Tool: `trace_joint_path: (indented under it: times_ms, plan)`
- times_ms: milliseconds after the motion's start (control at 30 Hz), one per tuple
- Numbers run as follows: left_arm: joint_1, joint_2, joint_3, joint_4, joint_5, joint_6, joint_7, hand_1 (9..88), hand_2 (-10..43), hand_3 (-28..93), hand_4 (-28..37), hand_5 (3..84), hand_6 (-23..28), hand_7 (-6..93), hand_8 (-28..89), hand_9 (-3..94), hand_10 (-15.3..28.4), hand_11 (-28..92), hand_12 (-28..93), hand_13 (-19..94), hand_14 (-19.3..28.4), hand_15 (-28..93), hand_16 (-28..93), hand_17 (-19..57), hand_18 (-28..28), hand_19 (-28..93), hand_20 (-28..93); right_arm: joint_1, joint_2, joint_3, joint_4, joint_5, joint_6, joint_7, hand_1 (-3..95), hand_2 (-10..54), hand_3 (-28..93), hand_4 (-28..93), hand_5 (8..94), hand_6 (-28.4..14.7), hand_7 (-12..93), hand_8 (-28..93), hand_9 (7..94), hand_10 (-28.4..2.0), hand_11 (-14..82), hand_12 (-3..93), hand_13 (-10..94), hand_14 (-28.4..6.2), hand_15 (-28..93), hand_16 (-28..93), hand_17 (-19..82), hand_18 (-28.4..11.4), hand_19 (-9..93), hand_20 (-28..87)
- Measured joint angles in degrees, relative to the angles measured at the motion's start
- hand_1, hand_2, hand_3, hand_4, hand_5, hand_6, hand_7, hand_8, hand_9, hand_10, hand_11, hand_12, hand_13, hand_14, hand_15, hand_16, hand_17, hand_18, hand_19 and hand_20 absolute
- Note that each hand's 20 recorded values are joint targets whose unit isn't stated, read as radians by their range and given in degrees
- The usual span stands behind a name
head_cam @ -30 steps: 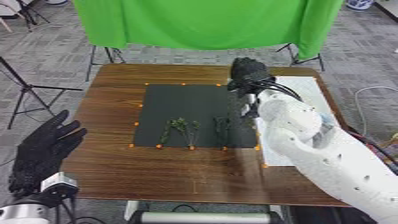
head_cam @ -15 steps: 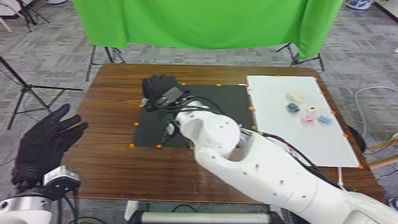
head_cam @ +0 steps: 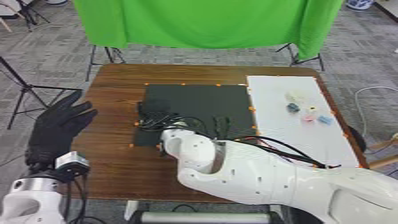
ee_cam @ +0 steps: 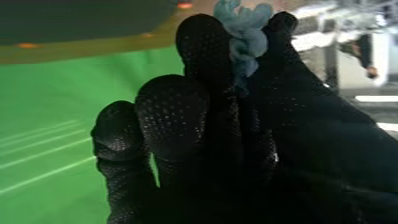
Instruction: Arrange flowers
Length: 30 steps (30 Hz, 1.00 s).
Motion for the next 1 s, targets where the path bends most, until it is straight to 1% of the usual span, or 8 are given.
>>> trace_joint_path:
  times_ms: [167,267,333,567,733,800,867,1000]
  plan:
    - [-1.5,0.0,0.06,0.3,0.04,-1.06,-1.32,24.8,6.4,82,-18.8,38.3,10.1,13.3,-10,36.4,20.3,27,9,27,27.0,49,-10,-8.5,24.2,60,-6,-0.76,-0.07,3.26,0.51,-0.55,-2.54,0.71,48.0,-9.5,82,-28,70.6,-0.7,38,-5,81.9,-7.7,28.7,35.9,73,-6.3,75,19,33,-22.7,93,42]
    - [-1.92,0.0,0.26,0.4,0.03,-1.35,-1.5,24.8,6.4,82,-18.8,38.3,10.1,13.3,-10,36.4,20.3,27,10,27,27.0,49,-10,-8.5,24.2,60,-6,-2.28,-0.23,5.78,0.76,-1.85,-6.28,0.94,46.4,-9.5,82,-28,68.7,-1.3,39,-6,79.6,-8.0,30.8,34.6,71,-6.8,77,17,32,-22.6,93,41]
    - [-2.0,0.0,0.35,0.42,0.0,-1.44,-1.47,24.8,6.4,82,-18.8,38.3,10.2,13.2,-10,36.4,20.3,27,9,27,27.0,49,-10,-8.5,24.2,60,-6,-2.74,-0.21,5.81,0.91,-1.84,-7.41,1.24,45.4,-9.5,81,-28,67.9,-1.8,39,-6,78.6,-8.1,31.3,34.2,71,-7.0,77,16,32,-22.6,93,41]
    - [-2.31,-0.03,0.56,0.84,-0.07,-1.81,-1.32,24.7,6.4,82,-18.8,38.3,10.1,13.2,-10,36.4,20.4,27,9,27,27.1,50,-10,-8.5,24.2,60,-6,-4.34,-0.21,5.58,0.94,-1.52,-8.1,1.34,41.8,-9.5,82,-28,67.1,-1.7,37,-6,75.9,-9.2,37.2,29.8,70,-7.3,78,15,31,-22.8,93,41]
    - [-3.3,-0.05,0.9,1.22,0.06,-2.47,-2.23,25.0,5.9,82,-18.6,38.3,10.1,13.3,-10,36.4,20.2,27,10,27,27.0,50,-10,-8.5,24.2,60,-6,-4.82,-0.44,5.44,0.94,-0.69,-7.56,2.3,38.4,-9.5,84,-28,66.3,-1.8,33,-7,72.0,-10.7,43.6,25.4,69,-7.5,79,15,31,-22.8,93,41]
    - [-3.62,-0.09,0.9,1.25,0.1,-2.78,-2.6,25.1,5.6,82,-18.4,38.3,10.1,13.3,-10,36.3,20.2,27,10,27,27.0,50,-10,-8.5,24.1,60,-6,-4.98,-0.54,5.51,0.93,-0.61,-7.55,2.88,38.0,-9.5,84,-28,65.7,-1.8,33,-9,70.7,-11.3,45.4,23.8,69,-7.6,79,15,31,-22.8,93,41]
    - [-3.67,-0.09,0.9,1.25,0.1,-2.88,-2.64,25.2,5.3,82,-18.2,38.3,10.1,13.3,-10,36.4,20.2,27,10,27,27.0,50,-10,-8.5,24.2,60,-6,-5.14,-0.63,5.68,0.94,-0.61,-7.6,3.41,36.8,-9.5,85,-28,65.4,-1.9,32,-17,68.7,-12.0,47.7,21.9,68,-7.7,80,15,30,-22.7,93,41]
    - [-3.53,-0.12,0.84,1.25,0.1,-2.89,-2.5,25.4,4.9,82,-18.2,38.3,10.1,13.4,-10,36.4,20.2,27,10,27,27.0,50,-10,-8.5,24.1,60,-6,-5.16,-0.66,5.7,0.94,-0.61,-8.02,4.07,34.5,-9.5,87,-28,63.0,-2.6,33,-19,65.8,-13.6,51.4,19.0,67,-8.0,80,14,30,-22.9,93,41]
